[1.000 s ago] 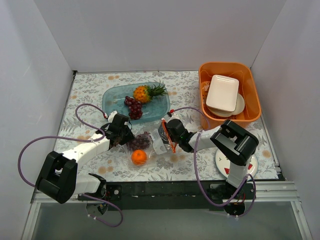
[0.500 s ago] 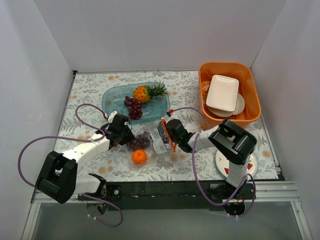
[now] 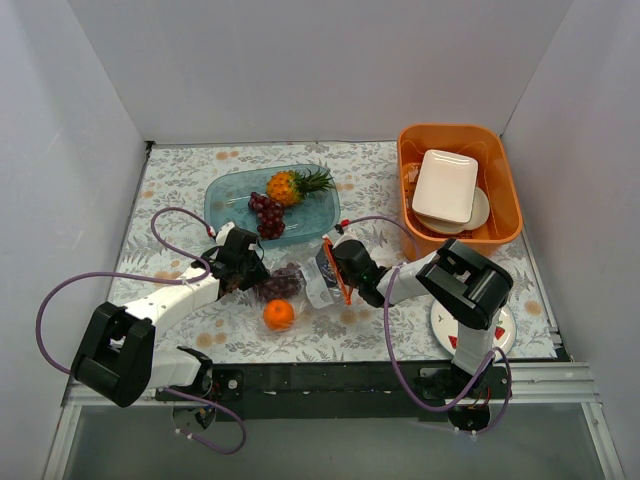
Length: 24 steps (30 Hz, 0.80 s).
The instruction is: Open the zip-top bag and remove the fake food
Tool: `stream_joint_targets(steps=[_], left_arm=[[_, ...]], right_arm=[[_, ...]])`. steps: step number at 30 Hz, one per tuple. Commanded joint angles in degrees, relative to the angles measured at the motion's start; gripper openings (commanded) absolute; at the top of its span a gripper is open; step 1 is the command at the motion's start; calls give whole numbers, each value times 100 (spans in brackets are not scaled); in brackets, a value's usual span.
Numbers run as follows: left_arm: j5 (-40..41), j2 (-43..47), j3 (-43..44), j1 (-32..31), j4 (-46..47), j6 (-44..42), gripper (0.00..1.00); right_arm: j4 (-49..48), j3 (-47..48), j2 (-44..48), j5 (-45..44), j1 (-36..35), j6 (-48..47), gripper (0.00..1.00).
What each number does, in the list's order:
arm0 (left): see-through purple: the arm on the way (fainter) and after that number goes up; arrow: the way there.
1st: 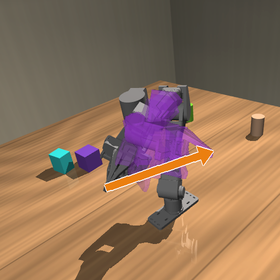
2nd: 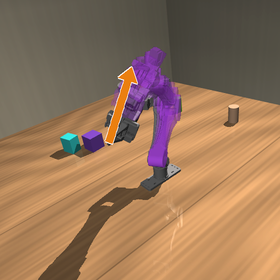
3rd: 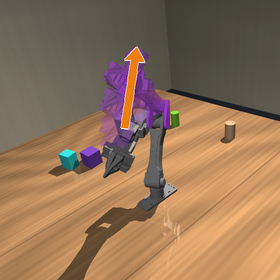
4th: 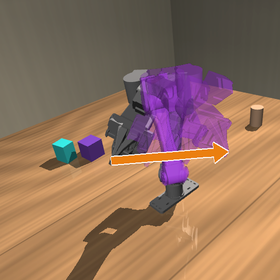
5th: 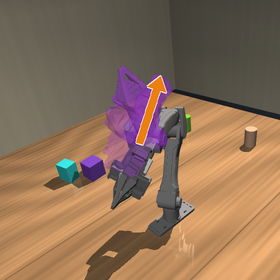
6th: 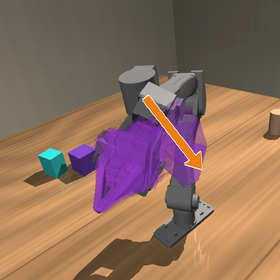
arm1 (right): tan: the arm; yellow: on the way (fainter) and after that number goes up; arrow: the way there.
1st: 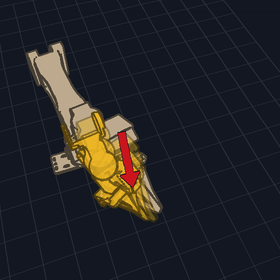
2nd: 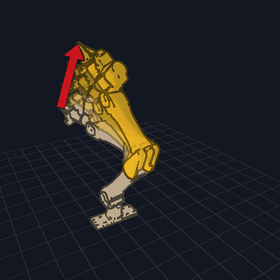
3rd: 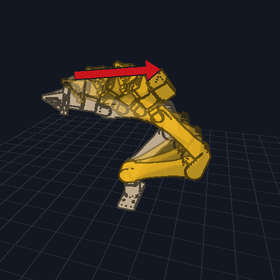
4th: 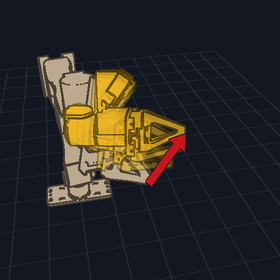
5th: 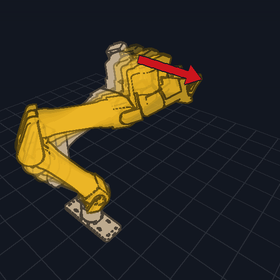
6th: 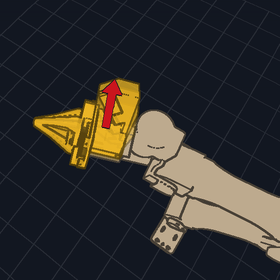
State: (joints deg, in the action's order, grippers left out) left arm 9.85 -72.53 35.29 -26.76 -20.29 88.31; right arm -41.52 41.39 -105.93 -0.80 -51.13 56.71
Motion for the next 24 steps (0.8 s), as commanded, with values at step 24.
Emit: stream_joint_targets(steps=[24], left_arm=[[228, 186, -145, -48, -756, -16, 48]], right_arm=[[-15, -253, 669, -96, -28, -248, 1]])
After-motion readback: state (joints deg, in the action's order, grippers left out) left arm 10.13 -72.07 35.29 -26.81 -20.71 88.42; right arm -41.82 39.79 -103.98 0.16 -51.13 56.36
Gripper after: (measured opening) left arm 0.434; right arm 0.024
